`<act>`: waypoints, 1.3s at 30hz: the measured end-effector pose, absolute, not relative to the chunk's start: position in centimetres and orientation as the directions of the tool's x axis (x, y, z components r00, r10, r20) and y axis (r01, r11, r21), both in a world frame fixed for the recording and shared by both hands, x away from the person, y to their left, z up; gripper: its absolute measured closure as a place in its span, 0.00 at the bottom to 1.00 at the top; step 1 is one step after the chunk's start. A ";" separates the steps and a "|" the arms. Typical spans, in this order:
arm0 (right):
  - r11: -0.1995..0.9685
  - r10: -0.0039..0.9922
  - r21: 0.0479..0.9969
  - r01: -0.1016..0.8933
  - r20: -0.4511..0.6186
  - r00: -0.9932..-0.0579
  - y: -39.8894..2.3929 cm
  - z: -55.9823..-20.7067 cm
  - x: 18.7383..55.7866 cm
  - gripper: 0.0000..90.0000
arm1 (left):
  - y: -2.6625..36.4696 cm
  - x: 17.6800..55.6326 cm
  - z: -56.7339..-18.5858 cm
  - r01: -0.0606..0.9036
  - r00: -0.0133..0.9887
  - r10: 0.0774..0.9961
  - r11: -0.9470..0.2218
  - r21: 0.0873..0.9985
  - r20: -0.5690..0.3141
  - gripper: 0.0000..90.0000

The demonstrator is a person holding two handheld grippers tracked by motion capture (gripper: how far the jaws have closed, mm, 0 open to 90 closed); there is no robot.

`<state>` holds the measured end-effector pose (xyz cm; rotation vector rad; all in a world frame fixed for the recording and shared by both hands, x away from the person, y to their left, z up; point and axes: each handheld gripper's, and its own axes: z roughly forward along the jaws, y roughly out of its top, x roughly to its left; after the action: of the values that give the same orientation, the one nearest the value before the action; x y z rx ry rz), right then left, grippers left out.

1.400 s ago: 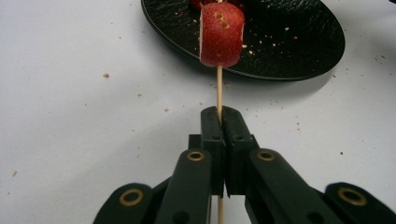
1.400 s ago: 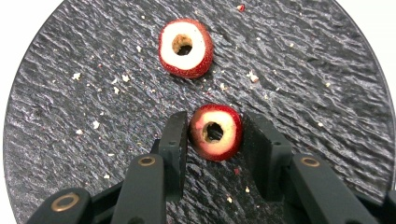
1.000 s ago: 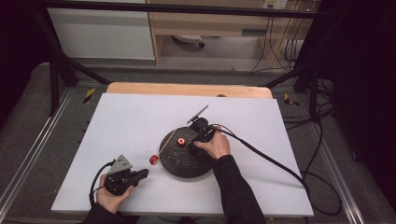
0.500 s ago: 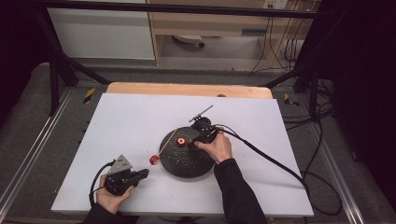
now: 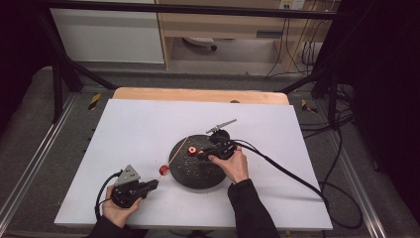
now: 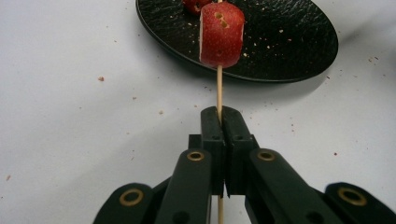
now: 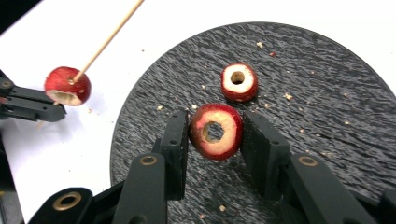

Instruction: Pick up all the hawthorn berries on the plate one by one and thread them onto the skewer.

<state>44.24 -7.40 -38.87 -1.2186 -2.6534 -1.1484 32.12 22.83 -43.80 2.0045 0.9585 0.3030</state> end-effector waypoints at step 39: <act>-0.126 0.614 0.807 0.576 0.520 -0.594 -9.1 -42.9 39.6 0.70 | 22.5 31.9 -43.9 0.511 0.676 0.725 -0.330 0.794 -0.134 0.98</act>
<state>39.56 -9.09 -42.92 -1.4292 -2.0976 -1.9041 31.89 22.45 -43.86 2.0075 0.9545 0.3068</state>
